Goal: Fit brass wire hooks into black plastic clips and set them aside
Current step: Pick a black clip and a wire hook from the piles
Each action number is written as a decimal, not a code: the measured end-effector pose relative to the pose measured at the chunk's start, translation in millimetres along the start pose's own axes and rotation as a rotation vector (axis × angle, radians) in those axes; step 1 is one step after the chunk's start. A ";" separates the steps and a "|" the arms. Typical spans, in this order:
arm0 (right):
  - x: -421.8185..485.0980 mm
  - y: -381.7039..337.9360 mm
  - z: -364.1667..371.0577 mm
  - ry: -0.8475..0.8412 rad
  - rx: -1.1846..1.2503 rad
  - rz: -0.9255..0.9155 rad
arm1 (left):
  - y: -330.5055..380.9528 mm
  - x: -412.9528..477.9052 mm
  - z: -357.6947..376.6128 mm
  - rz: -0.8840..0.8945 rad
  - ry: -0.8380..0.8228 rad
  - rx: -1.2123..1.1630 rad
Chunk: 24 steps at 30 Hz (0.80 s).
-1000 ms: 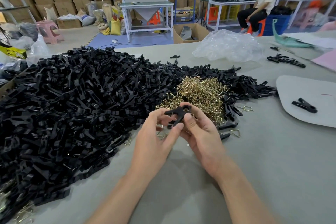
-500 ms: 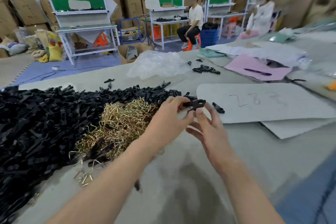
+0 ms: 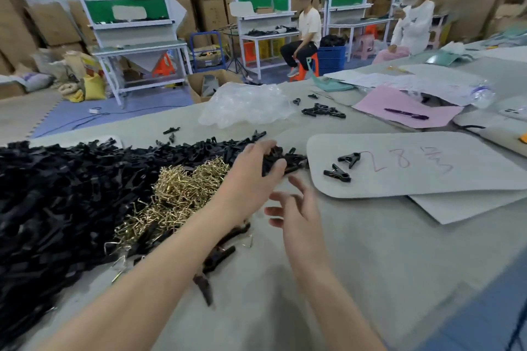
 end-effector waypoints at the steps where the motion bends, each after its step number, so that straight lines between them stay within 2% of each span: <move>1: -7.5 2.9 18.2 -0.044 -0.012 -0.013 | -13.3 -21.1 -21.0 -0.007 0.033 0.031; 7: -73.9 23.7 141.3 -0.383 -0.189 -0.170 | -94.9 -164.6 -130.0 -0.227 0.278 0.239; 10: -102.3 43.6 187.4 -0.490 -0.306 -0.182 | -124.0 -222.7 -161.3 -0.305 0.375 0.476; 13: -121.4 62.3 213.1 -0.552 -0.435 -0.194 | -146.3 -254.6 -171.3 -0.360 0.402 0.775; 16: -129.5 71.9 222.4 -0.576 -0.568 -0.266 | -160.9 -259.7 -170.8 -0.306 0.454 0.960; 20: -119.1 79.3 215.7 -0.496 -0.452 -0.177 | -170.3 -239.5 -174.6 -0.348 0.486 1.060; 24: -110.4 83.3 210.1 -0.471 -0.313 -0.053 | -176.7 -229.1 -176.3 -0.363 0.502 1.011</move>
Point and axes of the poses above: each hand's wrist, its own x-axis towards the middle knuckle, its own z-axis out of the palm, y = z × x, the point moved 4 cm from there along x, towards the middle knuckle, and after that the axes turned 2 degrees about x, right-handed, at the moved point
